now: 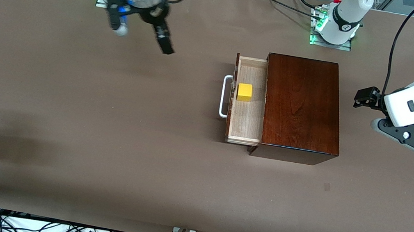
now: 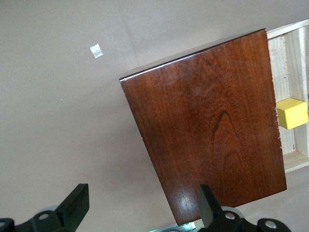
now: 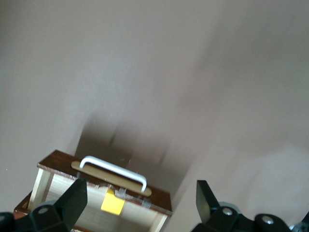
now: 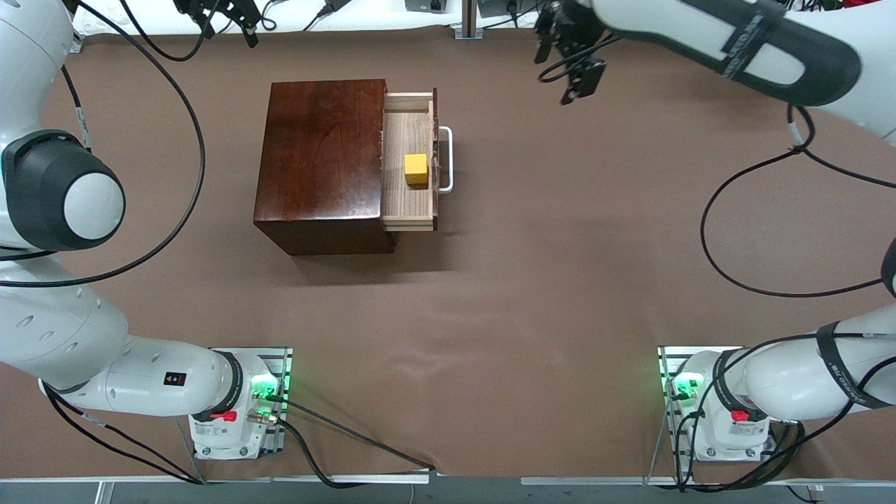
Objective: Open drawer, take yellow block, close drawer
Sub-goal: 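Lower the open right gripper over the yellow cube in the drawer, then close the right gripper on the yellow cube, then lift the yellow cube out of the drawer with the right gripper, then push the drawer shut with the left gripper while the right gripper lowers cube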
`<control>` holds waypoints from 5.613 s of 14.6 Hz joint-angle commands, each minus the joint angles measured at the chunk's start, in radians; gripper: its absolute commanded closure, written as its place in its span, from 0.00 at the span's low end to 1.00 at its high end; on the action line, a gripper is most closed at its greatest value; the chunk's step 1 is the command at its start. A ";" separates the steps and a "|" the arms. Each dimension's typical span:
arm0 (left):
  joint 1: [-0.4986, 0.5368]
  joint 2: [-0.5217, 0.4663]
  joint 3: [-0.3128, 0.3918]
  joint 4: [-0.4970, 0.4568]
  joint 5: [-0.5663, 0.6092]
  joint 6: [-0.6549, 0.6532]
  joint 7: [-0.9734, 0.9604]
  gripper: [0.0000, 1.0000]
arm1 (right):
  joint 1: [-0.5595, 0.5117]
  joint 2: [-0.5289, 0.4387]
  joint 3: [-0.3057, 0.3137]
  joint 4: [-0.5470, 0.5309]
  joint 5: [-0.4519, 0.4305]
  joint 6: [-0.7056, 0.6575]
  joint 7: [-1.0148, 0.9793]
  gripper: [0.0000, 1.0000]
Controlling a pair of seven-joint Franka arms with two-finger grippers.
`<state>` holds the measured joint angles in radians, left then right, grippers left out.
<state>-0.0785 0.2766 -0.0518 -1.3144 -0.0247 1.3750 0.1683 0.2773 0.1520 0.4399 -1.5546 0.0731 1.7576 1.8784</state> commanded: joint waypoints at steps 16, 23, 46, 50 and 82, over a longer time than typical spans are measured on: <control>0.013 -0.275 0.020 -0.361 0.006 0.246 -0.167 0.00 | 0.515 0.584 -0.185 0.410 -0.248 0.270 0.781 0.00; 0.014 -0.271 0.023 -0.333 0.037 0.217 -0.164 0.00 | 0.533 0.626 -0.216 0.407 -0.283 0.304 0.759 0.00; 0.031 -0.264 0.030 -0.327 0.025 0.204 -0.093 0.00 | 0.447 0.514 -0.210 0.558 -0.109 0.051 0.523 0.99; 0.031 -0.266 0.029 -0.327 0.025 0.199 -0.090 0.00 | 0.289 0.446 -0.214 0.550 -0.053 -0.168 0.037 0.99; -0.552 0.234 -0.072 -0.218 -0.149 0.735 0.902 0.00 | 0.031 0.150 -0.679 -0.725 0.027 0.735 -1.958 0.00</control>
<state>-0.5883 0.4676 -0.1377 -1.5628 -0.1586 2.0611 0.9618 0.3193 0.3087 -0.2430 -2.2772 0.0703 2.4928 -0.0470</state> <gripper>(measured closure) 0.000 0.405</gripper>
